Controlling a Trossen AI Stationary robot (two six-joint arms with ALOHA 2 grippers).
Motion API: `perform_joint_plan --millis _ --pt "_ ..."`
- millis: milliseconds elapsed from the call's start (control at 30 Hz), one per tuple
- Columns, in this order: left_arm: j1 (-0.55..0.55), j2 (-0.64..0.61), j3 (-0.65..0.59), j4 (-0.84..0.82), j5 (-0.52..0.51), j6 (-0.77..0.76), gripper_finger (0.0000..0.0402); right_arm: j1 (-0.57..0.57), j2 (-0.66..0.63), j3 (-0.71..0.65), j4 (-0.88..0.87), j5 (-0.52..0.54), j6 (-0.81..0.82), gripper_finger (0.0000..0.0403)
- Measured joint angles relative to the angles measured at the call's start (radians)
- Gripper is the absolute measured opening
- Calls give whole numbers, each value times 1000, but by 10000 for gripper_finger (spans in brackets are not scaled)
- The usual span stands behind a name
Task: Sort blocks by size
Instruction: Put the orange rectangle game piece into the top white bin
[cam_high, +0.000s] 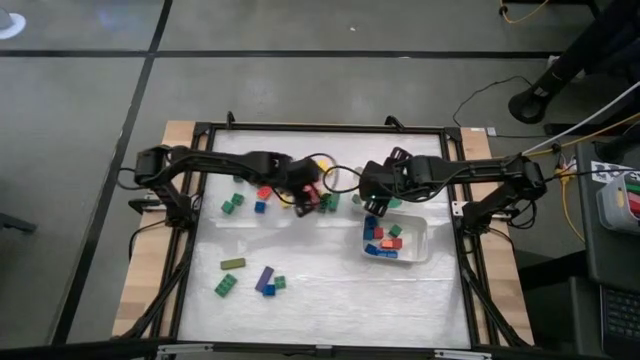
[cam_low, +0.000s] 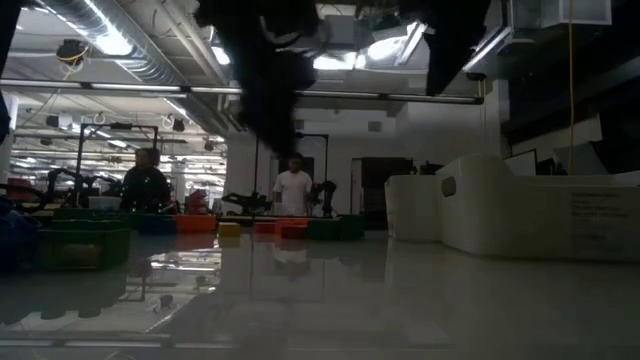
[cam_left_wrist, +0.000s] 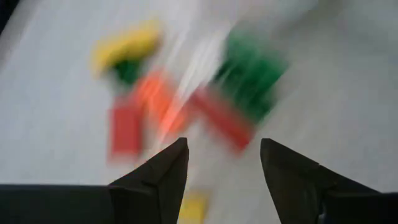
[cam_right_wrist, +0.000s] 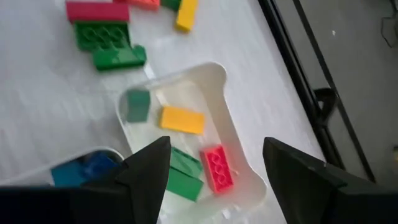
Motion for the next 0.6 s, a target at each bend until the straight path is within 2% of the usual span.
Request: perform_joint_plan --millis 100,200,600 --pt "2 -11 -1 -189 -72 -69 187 7 0 0 39 -8 -5 255" --pt "3 -11 -18 -301 -120 -110 186 16 0 0 60 -17 -16 255" --pt "71 -12 -221 -281 -127 -161 186 105 0 0 111 -24 -25 255"
